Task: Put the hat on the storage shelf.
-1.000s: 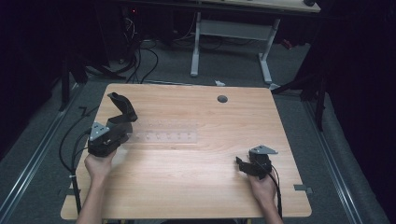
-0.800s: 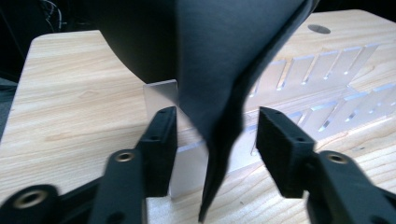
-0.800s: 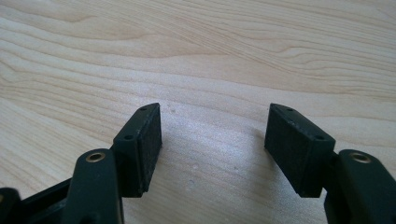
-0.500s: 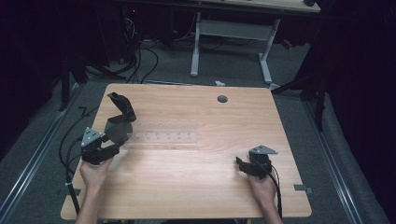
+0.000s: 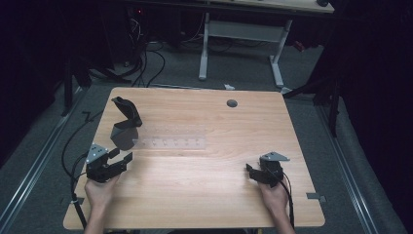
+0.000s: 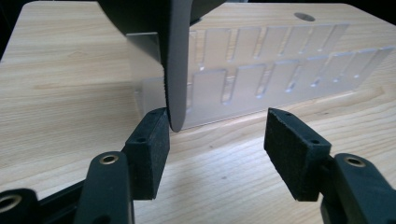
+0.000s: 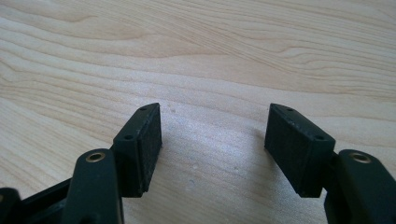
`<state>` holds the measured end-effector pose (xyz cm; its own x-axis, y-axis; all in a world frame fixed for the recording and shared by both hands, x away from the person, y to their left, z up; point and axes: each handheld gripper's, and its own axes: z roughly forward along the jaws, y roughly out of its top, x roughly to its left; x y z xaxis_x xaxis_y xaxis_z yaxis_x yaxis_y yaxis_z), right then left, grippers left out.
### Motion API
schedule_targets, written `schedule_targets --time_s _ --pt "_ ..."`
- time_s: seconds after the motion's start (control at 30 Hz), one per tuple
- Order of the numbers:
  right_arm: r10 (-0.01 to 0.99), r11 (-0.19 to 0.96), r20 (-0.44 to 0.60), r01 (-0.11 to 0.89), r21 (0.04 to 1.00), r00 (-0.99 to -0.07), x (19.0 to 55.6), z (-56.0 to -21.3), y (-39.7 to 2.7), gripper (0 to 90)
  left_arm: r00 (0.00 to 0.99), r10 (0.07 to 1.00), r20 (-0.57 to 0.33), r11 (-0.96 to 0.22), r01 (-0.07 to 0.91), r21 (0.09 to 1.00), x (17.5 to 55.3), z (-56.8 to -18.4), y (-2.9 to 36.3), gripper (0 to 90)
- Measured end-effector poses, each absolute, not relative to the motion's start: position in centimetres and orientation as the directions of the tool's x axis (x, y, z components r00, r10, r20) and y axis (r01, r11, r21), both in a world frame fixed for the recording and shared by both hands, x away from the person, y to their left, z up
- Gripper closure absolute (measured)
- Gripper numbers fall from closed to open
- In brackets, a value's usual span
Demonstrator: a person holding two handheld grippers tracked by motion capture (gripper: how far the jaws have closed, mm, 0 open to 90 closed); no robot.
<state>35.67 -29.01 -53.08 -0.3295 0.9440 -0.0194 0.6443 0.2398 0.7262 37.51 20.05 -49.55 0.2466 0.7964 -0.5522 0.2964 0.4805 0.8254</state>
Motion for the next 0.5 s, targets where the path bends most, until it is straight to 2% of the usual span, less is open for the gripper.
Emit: schedule_targets --time_s 0.5 --pt "0.943 0.242 -0.02 0.644 0.726 -0.331 35.7 -53.1 -29.0 36.5 0.312 0.764 -0.565 0.452 0.366 0.813 35.7 -50.4 16.3 41.4"
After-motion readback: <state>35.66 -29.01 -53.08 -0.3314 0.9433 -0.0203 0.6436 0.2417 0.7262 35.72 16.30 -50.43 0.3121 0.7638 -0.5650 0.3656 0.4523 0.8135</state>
